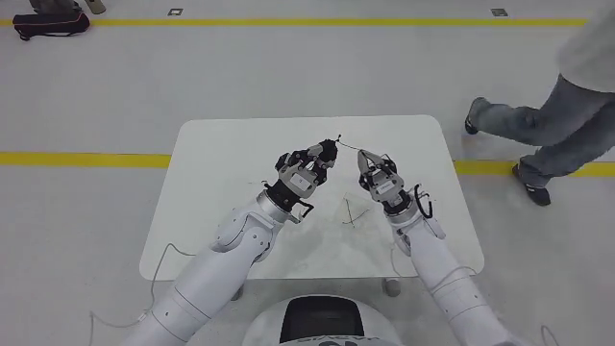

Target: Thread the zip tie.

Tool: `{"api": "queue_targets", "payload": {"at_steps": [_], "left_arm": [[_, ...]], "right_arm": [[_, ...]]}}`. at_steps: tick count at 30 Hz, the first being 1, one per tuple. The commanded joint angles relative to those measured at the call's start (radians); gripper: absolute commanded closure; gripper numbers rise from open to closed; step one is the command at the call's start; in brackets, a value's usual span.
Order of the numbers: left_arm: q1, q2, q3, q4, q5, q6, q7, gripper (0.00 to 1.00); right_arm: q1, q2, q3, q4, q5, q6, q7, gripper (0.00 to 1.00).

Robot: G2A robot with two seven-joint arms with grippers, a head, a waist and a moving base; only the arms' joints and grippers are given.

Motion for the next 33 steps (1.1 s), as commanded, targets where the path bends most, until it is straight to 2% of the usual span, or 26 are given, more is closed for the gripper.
{"api": "queue_targets", "payload": {"at_steps": [1,27,28,29,30,33], "left_arm": [[0.000,0.000,0.000,0.000,0.000,0.000,0.000,1.00],[0.000,0.000,0.000,0.000,0.000,0.000,0.000,1.00],[0.000,0.000,0.000,0.000,0.000,0.000,0.000,1.00],[0.000,0.000,0.000,0.000,0.000,0.000,0.000,1.00],[0.000,0.000,0.000,0.000,0.000,0.000,0.000,1.00],[0.000,0.000,0.000,0.000,0.000,0.000,0.000,1.00]], "right_arm": [[0.000,0.000,0.001,0.002,0.000,-0.001,-0.001,1.00],[0.009,-0.008,0.012,0.028,-0.007,-0.019,-0.023,1.00],[0.009,-0.009,0.013,0.029,-0.004,-0.020,-0.026,0.88],[0.008,-0.009,0.015,0.031,-0.004,-0.019,-0.031,0.05],[0.008,-0.009,0.017,0.031,-0.004,-0.020,-0.035,0.00],[0.005,-0.008,0.024,0.028,-0.005,-0.027,-0.047,0.00]]}}
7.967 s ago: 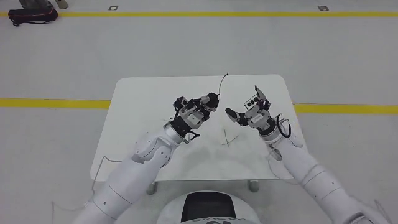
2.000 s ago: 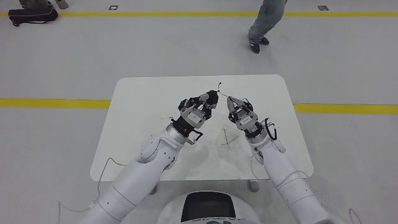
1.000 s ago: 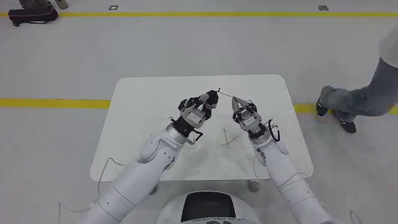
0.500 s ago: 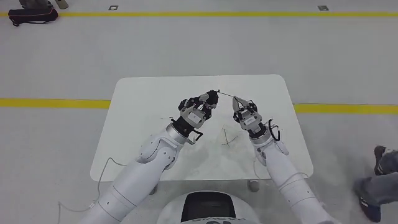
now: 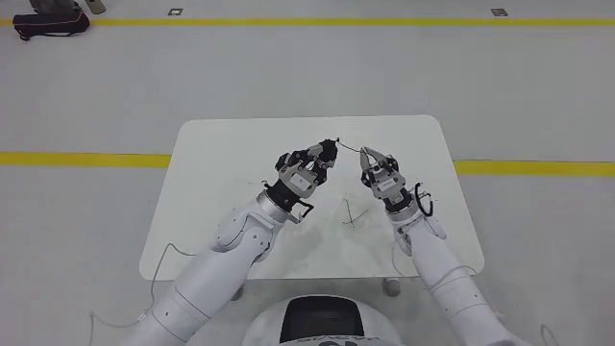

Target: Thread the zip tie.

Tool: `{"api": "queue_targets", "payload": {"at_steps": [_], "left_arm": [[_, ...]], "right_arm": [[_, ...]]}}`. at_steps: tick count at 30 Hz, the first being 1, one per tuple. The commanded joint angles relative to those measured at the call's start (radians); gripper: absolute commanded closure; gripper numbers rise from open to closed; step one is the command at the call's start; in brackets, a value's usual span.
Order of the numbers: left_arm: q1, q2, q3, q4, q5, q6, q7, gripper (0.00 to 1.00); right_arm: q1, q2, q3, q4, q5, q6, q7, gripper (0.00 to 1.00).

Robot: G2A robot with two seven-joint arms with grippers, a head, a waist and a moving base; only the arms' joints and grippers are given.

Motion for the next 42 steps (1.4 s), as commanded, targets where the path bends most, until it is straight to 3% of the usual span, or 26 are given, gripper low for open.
{"api": "queue_targets", "payload": {"at_steps": [1,17,20,23,29,35,42], "left_arm": [[0.000,0.000,0.000,0.000,0.000,0.000,0.000,1.00],[0.000,0.000,-0.001,-0.003,0.011,0.000,0.011,1.00],[-0.006,0.006,-0.012,-0.003,0.152,-0.022,0.039,1.00],[-0.003,0.014,-0.018,-0.016,0.349,-0.043,0.094,1.00],[0.017,0.023,-0.024,-0.027,0.579,-0.041,0.191,1.00],[0.035,0.025,-0.031,0.000,0.693,-0.039,0.264,1.00],[0.042,0.025,-0.037,0.007,0.695,-0.041,0.264,1.00]], "right_arm": [[-0.001,0.001,0.005,-0.003,-0.004,-0.005,-0.006,0.00],[-0.009,0.004,0.028,-0.025,-0.032,-0.043,-0.048,0.00],[-0.024,0.015,0.059,-0.049,-0.102,-0.093,-0.061,0.00],[-0.040,0.027,0.090,-0.067,-0.174,-0.134,-0.057,0.00],[-0.069,0.046,0.152,-0.098,-0.277,-0.201,-0.063,0.00],[-0.094,0.063,0.211,-0.118,-0.359,-0.272,-0.080,0.00],[-0.109,0.070,0.246,-0.130,-0.394,-0.319,-0.118,0.00]]}}
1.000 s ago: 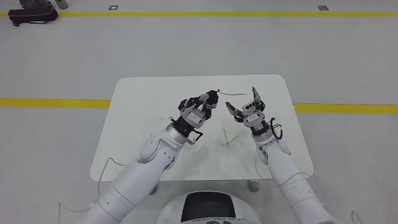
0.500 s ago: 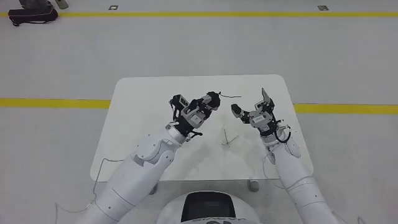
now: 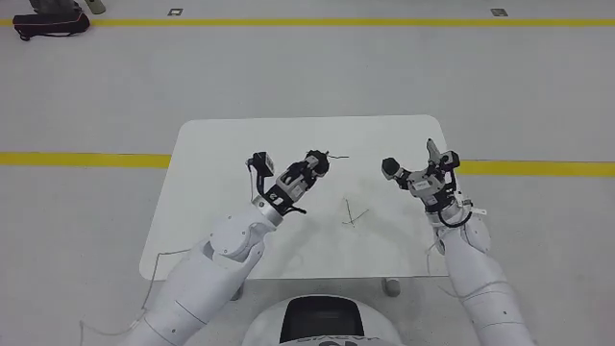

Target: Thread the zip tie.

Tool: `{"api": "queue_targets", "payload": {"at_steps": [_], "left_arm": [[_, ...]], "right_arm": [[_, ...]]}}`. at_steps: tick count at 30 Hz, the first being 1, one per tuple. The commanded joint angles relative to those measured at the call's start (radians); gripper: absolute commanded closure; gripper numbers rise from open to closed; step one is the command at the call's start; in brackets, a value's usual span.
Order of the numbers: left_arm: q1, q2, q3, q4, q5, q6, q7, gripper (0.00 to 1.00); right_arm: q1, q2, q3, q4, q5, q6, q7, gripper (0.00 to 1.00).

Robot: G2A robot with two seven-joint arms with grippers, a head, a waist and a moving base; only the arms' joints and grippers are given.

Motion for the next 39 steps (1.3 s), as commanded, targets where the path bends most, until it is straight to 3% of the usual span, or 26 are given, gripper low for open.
{"api": "queue_targets", "payload": {"at_steps": [1,5,10,13,39], "left_arm": [[0.000,0.000,0.000,0.000,0.000,0.000,0.000,1.00],[0.001,0.000,0.001,-0.001,-0.006,0.001,0.001,1.00],[0.021,-0.009,-0.026,-0.003,-0.240,0.008,-0.019,1.00],[0.031,-0.010,-0.042,-0.002,-0.310,0.005,-0.050,1.00],[0.031,-0.010,-0.042,-0.002,-0.310,0.005,-0.050,1.00]], "right_arm": [[0.000,0.000,0.000,0.000,0.000,0.000,0.000,0.00],[0.000,0.000,0.000,0.000,0.000,0.000,0.000,0.00],[0.000,0.000,0.000,0.000,0.000,0.000,0.000,0.00],[0.000,0.000,0.000,0.000,0.000,0.000,0.000,0.00],[0.000,0.000,0.000,0.000,0.000,0.000,0.000,0.00]]}}
